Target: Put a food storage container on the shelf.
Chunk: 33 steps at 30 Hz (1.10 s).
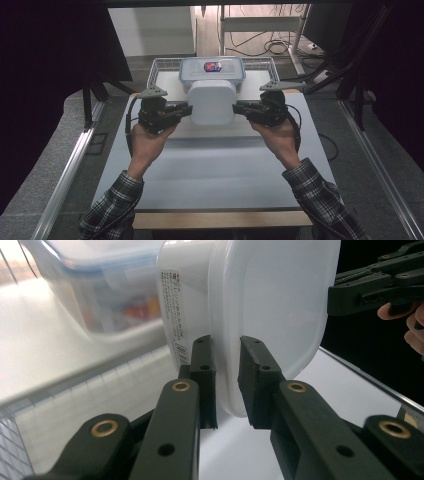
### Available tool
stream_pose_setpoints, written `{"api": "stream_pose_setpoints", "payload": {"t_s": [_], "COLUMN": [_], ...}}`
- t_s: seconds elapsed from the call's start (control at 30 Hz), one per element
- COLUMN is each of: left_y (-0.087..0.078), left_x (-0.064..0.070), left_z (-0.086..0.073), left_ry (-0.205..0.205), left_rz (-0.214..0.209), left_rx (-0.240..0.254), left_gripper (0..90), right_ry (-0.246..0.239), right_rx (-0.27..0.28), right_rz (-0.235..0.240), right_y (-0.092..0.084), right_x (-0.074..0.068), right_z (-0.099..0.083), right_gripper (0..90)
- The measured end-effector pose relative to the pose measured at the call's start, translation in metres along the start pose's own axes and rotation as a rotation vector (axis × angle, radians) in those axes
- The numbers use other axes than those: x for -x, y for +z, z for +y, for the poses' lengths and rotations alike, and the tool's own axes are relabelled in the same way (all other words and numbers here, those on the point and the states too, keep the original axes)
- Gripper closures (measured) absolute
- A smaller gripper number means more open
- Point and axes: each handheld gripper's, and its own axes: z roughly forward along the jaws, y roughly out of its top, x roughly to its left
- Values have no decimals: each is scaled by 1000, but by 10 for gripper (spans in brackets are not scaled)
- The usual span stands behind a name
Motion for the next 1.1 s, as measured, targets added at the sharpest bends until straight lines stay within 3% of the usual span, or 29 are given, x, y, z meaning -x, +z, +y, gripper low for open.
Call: {"api": "stream_pose_setpoints", "payload": {"t_s": [0.33, 0.63, 1.1], "left_y": [-13, -2, 22], "left_x": [-8, -21, -39], "left_z": [48, 81, 88], "left_ry": [6, -5, -41], "left_rz": [13, 23, 9], "left_rx": [41, 50, 58], "left_gripper": [782, 781, 763], "right_ry": [-6, 1, 55], "right_rx": [34, 48, 31], "right_rz": [0, -37, -57], "right_y": [-3, 2, 21], "right_x": [3, 16, 41], "right_z": [50, 84, 93], "right_gripper": [786, 779, 748]}}
